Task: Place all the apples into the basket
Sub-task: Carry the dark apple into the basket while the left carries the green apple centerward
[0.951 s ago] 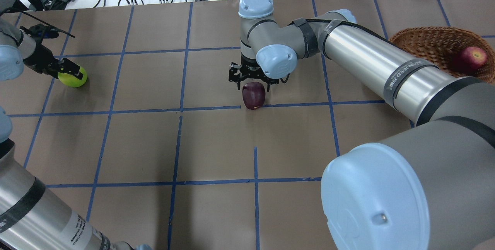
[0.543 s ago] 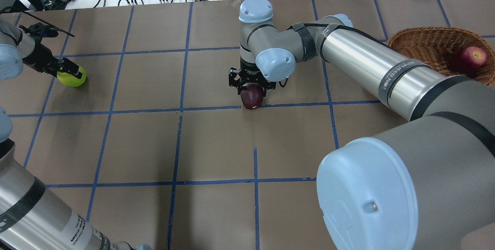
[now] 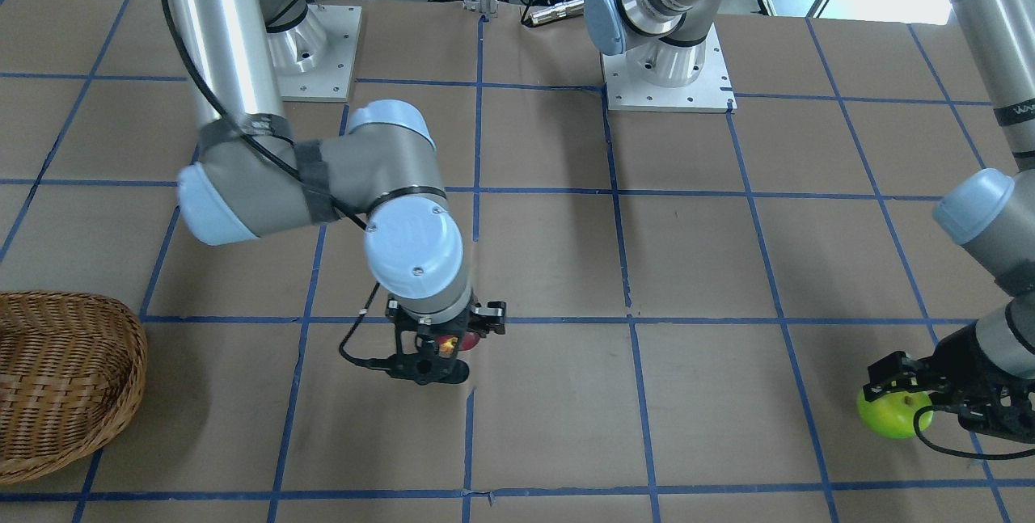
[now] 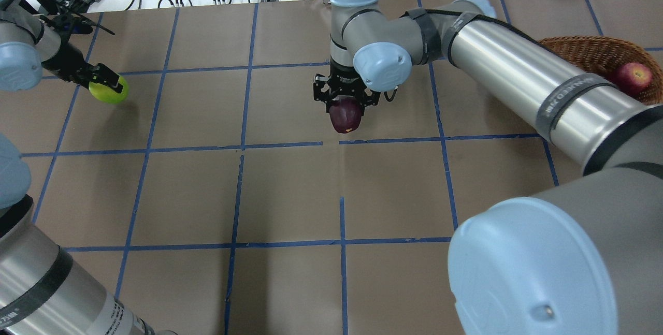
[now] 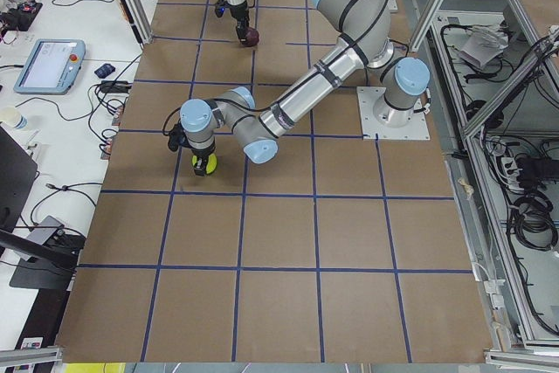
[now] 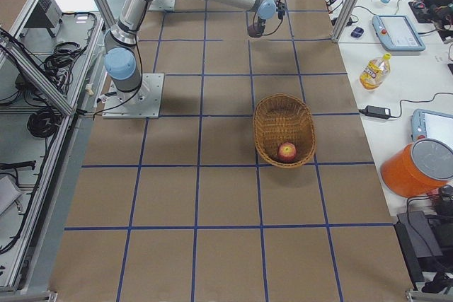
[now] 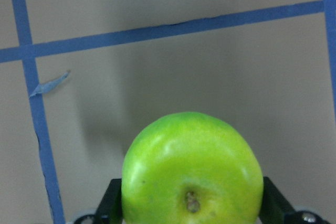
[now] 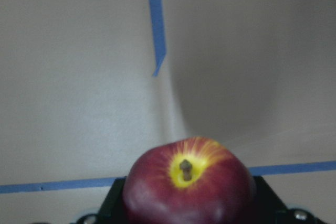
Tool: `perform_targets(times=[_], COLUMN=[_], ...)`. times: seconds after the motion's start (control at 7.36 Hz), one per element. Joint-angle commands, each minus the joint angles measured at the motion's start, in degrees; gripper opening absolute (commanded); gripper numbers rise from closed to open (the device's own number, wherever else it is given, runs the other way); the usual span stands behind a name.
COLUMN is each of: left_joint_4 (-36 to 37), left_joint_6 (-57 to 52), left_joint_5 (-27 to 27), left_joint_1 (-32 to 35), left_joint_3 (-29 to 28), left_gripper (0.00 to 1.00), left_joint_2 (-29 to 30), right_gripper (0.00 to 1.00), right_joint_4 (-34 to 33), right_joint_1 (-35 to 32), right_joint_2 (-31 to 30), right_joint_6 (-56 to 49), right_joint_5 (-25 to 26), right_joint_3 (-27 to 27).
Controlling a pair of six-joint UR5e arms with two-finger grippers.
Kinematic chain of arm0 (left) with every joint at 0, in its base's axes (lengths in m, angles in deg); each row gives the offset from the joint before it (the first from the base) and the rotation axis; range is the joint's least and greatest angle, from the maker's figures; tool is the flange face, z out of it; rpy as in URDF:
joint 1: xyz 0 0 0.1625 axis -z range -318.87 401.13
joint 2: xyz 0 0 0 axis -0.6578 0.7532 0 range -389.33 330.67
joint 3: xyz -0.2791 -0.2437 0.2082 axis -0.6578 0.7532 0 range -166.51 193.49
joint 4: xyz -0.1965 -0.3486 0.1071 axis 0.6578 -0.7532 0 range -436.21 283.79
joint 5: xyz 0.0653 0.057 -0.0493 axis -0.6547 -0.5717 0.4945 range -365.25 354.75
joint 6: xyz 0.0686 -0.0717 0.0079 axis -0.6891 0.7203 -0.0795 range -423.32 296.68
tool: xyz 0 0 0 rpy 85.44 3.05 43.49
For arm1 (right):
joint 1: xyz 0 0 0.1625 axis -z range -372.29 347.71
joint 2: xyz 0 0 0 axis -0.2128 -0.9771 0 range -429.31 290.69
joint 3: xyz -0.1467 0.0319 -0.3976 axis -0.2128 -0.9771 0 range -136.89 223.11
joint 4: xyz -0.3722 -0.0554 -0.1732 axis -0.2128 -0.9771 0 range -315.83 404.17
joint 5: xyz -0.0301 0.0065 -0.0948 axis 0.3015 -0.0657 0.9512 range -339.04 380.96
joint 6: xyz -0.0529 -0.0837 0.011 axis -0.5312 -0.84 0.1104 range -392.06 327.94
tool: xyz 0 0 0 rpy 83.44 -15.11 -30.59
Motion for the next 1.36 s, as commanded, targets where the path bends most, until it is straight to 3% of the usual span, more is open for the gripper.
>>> perform_targets(times=[0.0, 0.14, 0.27, 0.68, 1.09, 1.22], left_joint_4=[-4.6, -4.7, -4.4, -1.8, 1.5, 2.6], left_joint_6=[20.5, 29.2, 40.2, 66.0, 72.0, 72.1], left_joint_5=[0.3, -0.5, 0.4, 0.2, -0.4, -0.4], left_joint_1=[9.1, 16.2, 22.3, 37.3, 46.2, 46.6], left_joint_3=[-0.2, 1.0, 1.8, 2.1, 3.6, 4.3], left_gripper=[0.24, 0.24, 0.24, 0.23, 0.24, 0.61], left_joint_2=[-4.3, -5.9, -6.5, -4.1, -0.7, 0.6], right_gripper=[0.0, 0.0, 0.0, 0.0, 0.0, 0.0], right_joint_4=[12.2, 12.7, 11.7, 3.7, -6.9, -8.4], right_joint_1=[12.8, 19.0, 24.0, 36.6, 40.5, 40.6], right_joint_2=[-7.5, -9.4, -9.2, -3.7, 2.9, 4.3], right_joint_6=[-9.1, -17.7, -28.5, -47.9, -53.5, -55.8], right_joint_5=[2.1, 8.6, 11.7, 13.8, 14.9, 15.3], right_joint_3=[-1.7, -1.1, -1.1, -0.9, -0.9, -0.9])
